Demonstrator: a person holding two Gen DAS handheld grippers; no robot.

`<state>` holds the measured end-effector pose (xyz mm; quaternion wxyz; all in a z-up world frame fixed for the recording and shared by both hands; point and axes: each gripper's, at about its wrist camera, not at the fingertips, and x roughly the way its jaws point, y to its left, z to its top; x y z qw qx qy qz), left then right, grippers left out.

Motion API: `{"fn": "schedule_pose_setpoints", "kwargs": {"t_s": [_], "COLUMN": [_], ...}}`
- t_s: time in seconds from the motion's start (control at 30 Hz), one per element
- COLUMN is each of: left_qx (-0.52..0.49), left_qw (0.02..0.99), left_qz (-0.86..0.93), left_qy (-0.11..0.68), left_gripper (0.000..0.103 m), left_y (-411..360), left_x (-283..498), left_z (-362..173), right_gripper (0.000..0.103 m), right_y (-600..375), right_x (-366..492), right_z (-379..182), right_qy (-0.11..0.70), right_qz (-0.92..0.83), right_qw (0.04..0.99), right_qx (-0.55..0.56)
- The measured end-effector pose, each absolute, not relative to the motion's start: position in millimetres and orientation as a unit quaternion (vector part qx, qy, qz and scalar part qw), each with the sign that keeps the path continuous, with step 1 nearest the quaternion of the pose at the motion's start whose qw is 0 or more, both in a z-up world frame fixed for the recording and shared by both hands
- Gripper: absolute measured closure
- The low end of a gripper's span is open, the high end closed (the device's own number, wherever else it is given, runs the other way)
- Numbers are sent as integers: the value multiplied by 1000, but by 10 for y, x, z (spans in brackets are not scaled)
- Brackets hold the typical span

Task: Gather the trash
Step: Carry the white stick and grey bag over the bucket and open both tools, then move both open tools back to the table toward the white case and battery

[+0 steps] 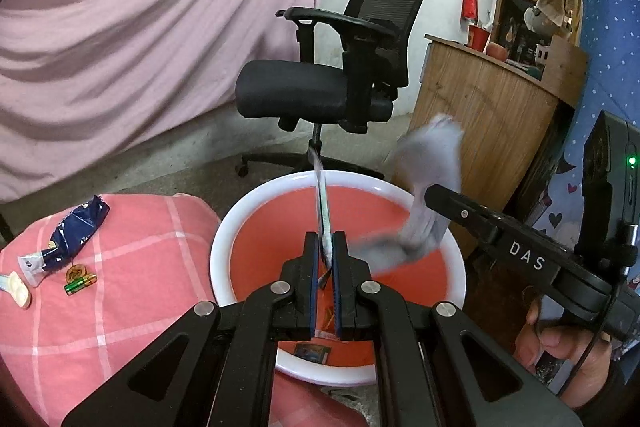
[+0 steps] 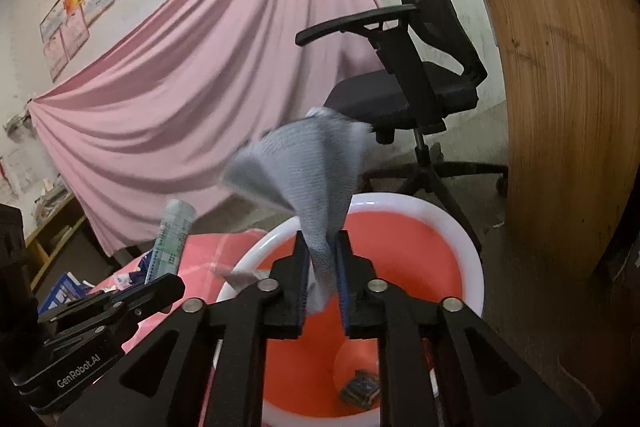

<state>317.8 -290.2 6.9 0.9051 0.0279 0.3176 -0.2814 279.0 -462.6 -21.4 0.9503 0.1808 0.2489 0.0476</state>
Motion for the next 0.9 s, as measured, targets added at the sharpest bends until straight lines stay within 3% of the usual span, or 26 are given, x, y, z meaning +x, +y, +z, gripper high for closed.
{"fn": "schedule_pose_setpoints", "kwargs": {"t_s": [0.03, 0.17, 0.53, 0.6, 0.63, 0.67, 0.8, 0.9], "left_qx": [28, 21, -26, -31, -36, -39, -33, -38], "left_qw": [905, 906, 919, 926, 930, 935, 955, 968], "left_qz": [-281, -276, -240, -227, -217, -205, -148, -108], "left_qy": [318, 321, 312, 302, 295, 286, 254, 221], "left_gripper": [97, 81, 63, 51, 42, 36, 14, 3], "left_y": [-2892, -2859, -2520, -2426, -2363, -2296, -2063, -1868], "left_x": [3171, 3186, 3139, 3105, 3081, 3054, 2959, 2854], "left_z": [65, 53, 85, 117, 142, 167, 247, 287], "right_gripper": [76, 76, 76, 67, 53, 46, 40, 25], "right_y": [-4622, -4608, -4588, -4561, -4543, -4529, -4403, -4280], "right_x": [2788, 2801, 2806, 2802, 2796, 2788, 2786, 2751], "right_z": [-218, -227, -161, -127, -105, -89, -19, 35], "right_qy": [250, 256, 240, 233, 226, 221, 207, 184], "right_qz": [49, 49, 41, 42, 43, 46, 51, 63], "right_qw": [950, 949, 954, 956, 957, 958, 963, 969], "right_qx": [181, 178, 174, 174, 175, 176, 166, 155]}}
